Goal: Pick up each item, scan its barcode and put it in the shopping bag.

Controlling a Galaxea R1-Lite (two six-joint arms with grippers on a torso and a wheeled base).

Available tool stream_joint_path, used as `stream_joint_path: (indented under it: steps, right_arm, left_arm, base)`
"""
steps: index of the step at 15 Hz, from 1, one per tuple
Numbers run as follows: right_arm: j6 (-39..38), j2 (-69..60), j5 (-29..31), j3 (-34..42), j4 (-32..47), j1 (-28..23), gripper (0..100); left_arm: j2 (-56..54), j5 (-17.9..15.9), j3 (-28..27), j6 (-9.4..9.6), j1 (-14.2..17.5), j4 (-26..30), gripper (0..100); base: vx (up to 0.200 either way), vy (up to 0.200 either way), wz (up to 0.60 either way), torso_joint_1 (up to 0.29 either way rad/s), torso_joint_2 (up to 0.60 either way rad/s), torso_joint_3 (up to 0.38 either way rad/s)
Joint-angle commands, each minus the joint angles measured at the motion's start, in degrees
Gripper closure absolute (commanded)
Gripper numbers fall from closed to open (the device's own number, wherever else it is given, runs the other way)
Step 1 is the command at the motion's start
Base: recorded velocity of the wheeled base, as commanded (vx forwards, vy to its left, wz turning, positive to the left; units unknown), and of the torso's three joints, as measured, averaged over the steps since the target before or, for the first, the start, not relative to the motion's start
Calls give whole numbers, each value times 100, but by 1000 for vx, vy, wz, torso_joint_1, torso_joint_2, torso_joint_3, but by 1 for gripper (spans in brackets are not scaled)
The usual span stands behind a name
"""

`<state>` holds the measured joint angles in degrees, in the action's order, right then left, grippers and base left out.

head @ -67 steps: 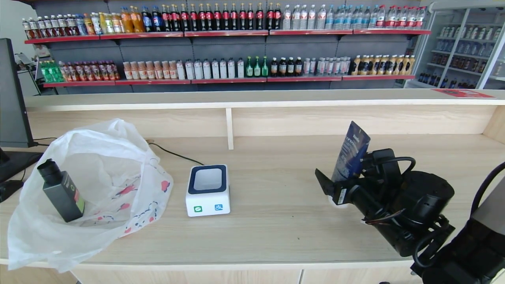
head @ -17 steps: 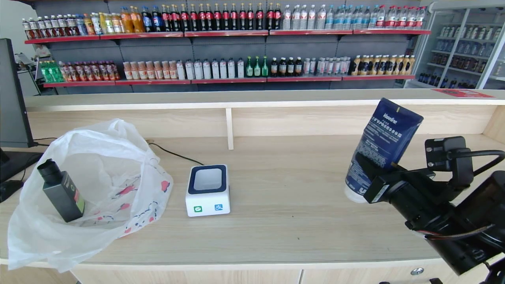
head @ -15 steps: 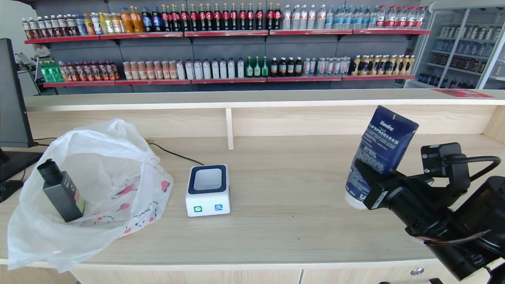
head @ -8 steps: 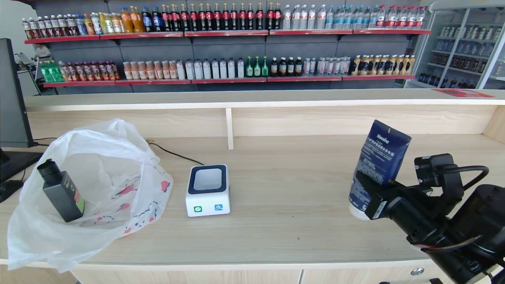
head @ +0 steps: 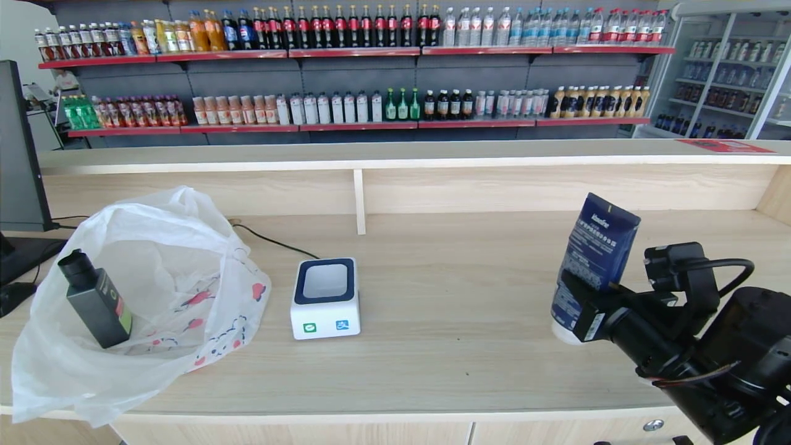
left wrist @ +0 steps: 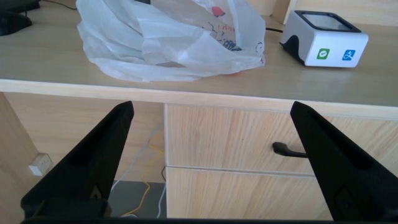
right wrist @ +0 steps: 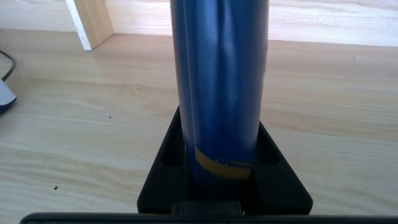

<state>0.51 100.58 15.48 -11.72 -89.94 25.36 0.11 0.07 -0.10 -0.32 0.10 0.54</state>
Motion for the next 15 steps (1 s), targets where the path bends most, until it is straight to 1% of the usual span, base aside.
stream_joint_path:
  steps: [1, 8, 10, 15]
  right_arm:
    - [2, 207, -1, -217, -6, -127, 100]
    - [10, 532, 7, -191, -6, -127, 100]
    - [10, 532, 7, 11, -6, -127, 100]
    - [10, 506, 7, 20, -6, -127, 100]
  left_arm:
    - [-2, 1, 1, -3, -1, -1, 0]
    - [-2, 1, 1, -3, -1, -1, 0]
    - [-2, 1, 1, -3, -1, -1, 0]
    - [-2, 1, 1, -3, -1, -1, 0]
  base:
    - [0, 0, 0, 0, 0, 0]
    - [0, 0, 0, 0, 0, 0]
    - [0, 0, 0, 0, 0, 0]
    - [0, 0, 0, 0, 0, 0]
